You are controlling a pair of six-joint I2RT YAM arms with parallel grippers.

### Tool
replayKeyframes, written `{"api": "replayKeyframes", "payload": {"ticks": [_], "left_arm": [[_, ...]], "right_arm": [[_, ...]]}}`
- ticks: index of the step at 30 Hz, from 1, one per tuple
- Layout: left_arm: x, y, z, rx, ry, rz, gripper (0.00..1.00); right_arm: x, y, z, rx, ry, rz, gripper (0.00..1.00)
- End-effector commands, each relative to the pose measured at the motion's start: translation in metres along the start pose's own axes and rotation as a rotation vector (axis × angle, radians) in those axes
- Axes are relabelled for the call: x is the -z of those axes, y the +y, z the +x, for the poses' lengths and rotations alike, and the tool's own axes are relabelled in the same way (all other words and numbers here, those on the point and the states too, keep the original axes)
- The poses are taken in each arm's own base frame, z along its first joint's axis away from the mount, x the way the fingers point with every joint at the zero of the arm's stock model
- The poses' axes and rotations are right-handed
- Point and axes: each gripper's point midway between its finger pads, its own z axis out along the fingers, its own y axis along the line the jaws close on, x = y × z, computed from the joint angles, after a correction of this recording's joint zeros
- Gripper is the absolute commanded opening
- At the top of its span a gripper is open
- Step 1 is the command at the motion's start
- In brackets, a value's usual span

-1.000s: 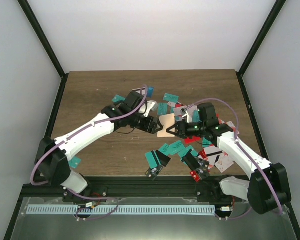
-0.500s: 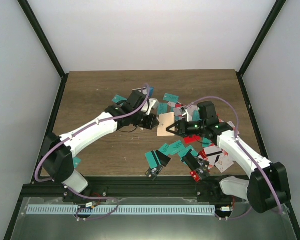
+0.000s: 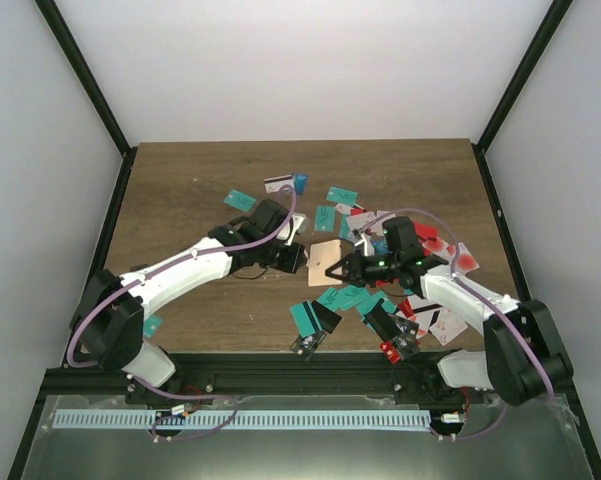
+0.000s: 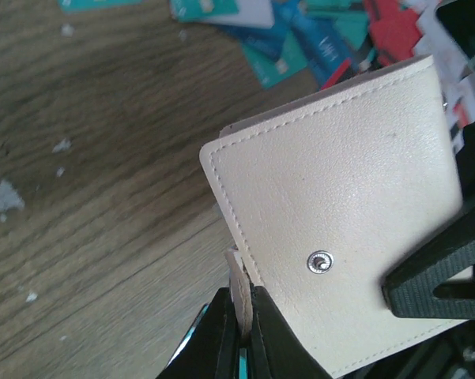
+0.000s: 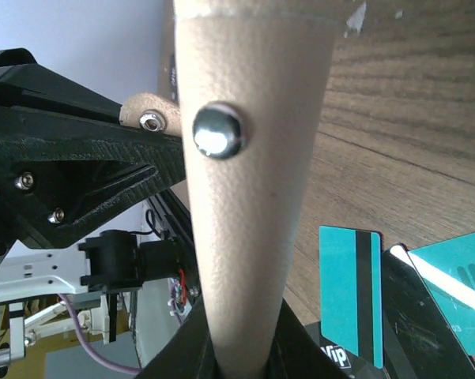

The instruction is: Put the credit cards into the card holder

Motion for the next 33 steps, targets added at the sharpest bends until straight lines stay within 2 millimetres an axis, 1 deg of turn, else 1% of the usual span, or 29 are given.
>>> {"api": "replayKeyframes", "payload": {"ticks": [1,2,4,7,10,12,15,20,22,24,27,30,32,33], "left_arm": [[-0.003,0.025,0.011,-0.023,-0.014,-0.064,0.04],[-0.006,0.033,0.017,-0.012,-0.001,-0.077,0.04],[-0.011,0.047,0.024,0.012,0.009,-0.099,0.04],[-0.02,0.068,0.032,0.059,0.033,-0.123,0.04],[-0.027,0.078,0.037,0.077,0.045,-0.125,0.04],[-0.031,0.084,0.039,0.09,0.054,-0.131,0.04],[-0.031,0.089,0.039,0.111,0.059,-0.133,0.04],[-0.027,0.089,0.039,0.112,0.058,-0.134,0.04],[-0.027,0.091,0.041,0.112,0.06,-0.141,0.04],[-0.026,0.091,0.042,0.114,0.061,-0.141,0.04],[-0.026,0.089,0.041,0.114,0.057,-0.134,0.04],[-0.026,0.089,0.038,0.11,0.055,-0.132,0.04],[-0.027,0.088,0.037,0.107,0.057,-0.128,0.04],[-0.027,0.087,0.036,0.105,0.056,-0.124,0.04]], "right_arm": [[-0.026,-0.005,-0.005,0.017,-0.026,0.002,0.04],[-0.034,-0.012,-0.004,0.009,-0.014,0.013,0.05],[-0.046,-0.023,-0.004,-0.002,0.005,0.032,0.06],[-0.061,-0.035,-0.01,-0.01,0.028,0.045,0.06],[-0.077,-0.041,-0.018,0.002,0.063,0.057,0.07],[-0.086,-0.046,-0.025,0.008,0.082,0.069,0.1],[-0.094,-0.06,-0.032,0.006,0.09,0.129,0.13],[-0.099,-0.083,-0.029,-0.026,0.128,0.216,0.21],[-0.099,-0.091,-0.026,-0.031,0.143,0.246,0.26],[-0.096,-0.099,-0.024,-0.036,0.153,0.29,0.29],[-0.092,-0.103,-0.022,-0.027,0.165,0.331,0.34],[-0.086,-0.102,-0.022,-0.015,0.167,0.355,0.42],[-0.082,-0.101,-0.026,-0.005,0.165,0.37,0.5],[-0.079,-0.101,-0.028,0.0,0.161,0.383,0.56]]}}
